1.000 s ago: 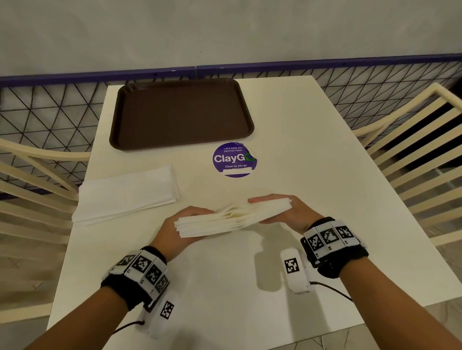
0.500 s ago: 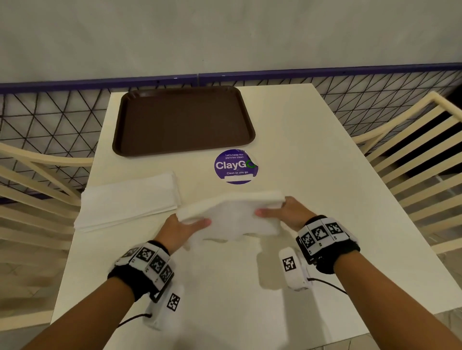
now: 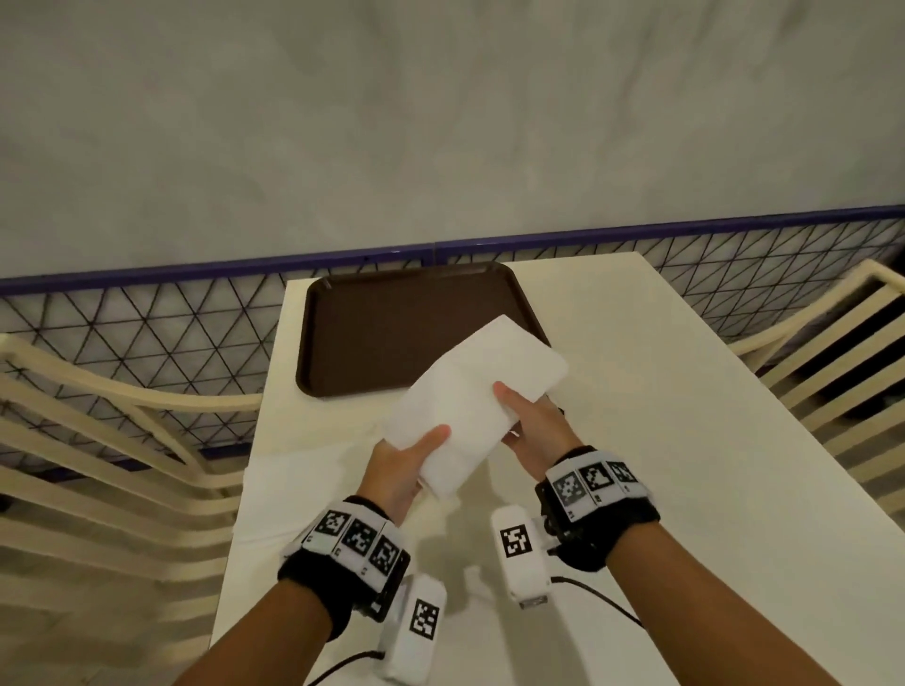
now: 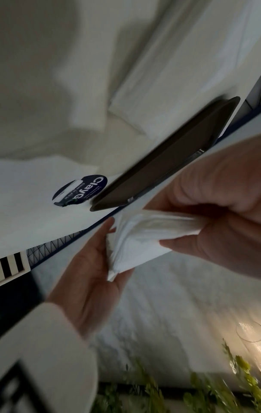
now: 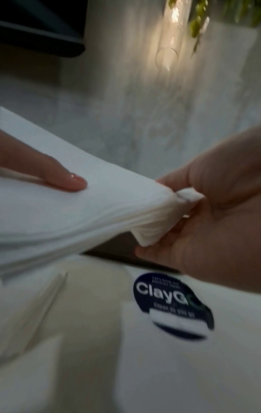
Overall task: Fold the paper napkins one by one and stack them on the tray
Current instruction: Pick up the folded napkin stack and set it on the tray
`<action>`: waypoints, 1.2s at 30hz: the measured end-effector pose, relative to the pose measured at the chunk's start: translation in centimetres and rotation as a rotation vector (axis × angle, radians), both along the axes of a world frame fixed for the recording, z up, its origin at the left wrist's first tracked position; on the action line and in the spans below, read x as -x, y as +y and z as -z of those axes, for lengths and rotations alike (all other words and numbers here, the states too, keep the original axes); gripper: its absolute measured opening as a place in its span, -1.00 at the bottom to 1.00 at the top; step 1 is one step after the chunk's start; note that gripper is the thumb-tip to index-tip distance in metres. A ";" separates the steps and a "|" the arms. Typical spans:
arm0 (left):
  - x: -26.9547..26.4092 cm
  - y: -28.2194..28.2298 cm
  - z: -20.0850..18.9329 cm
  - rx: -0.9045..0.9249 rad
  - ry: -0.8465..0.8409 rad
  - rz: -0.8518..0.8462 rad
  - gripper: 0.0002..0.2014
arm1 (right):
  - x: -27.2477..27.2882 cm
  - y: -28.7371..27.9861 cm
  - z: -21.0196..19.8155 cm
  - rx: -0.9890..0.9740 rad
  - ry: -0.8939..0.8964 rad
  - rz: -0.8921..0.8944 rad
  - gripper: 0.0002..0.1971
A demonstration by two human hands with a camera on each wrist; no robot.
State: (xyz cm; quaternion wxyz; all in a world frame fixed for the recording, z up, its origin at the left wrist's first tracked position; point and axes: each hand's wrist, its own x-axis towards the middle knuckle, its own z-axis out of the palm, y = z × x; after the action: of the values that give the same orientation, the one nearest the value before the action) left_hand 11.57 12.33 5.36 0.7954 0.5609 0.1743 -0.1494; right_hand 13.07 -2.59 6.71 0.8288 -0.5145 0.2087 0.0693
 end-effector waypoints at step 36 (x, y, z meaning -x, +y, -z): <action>-27.8 6.4 6.2 -0.513 0.196 0.126 -0.59 | -28.2 6.2 6.1 0.815 0.182 -0.621 -0.55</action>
State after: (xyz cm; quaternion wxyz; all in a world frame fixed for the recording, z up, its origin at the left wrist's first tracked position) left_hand 39.36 18.76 -0.85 0.5958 0.7366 0.2474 -0.2033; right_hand 41.26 3.60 0.57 0.4801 -0.8250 0.1274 0.2696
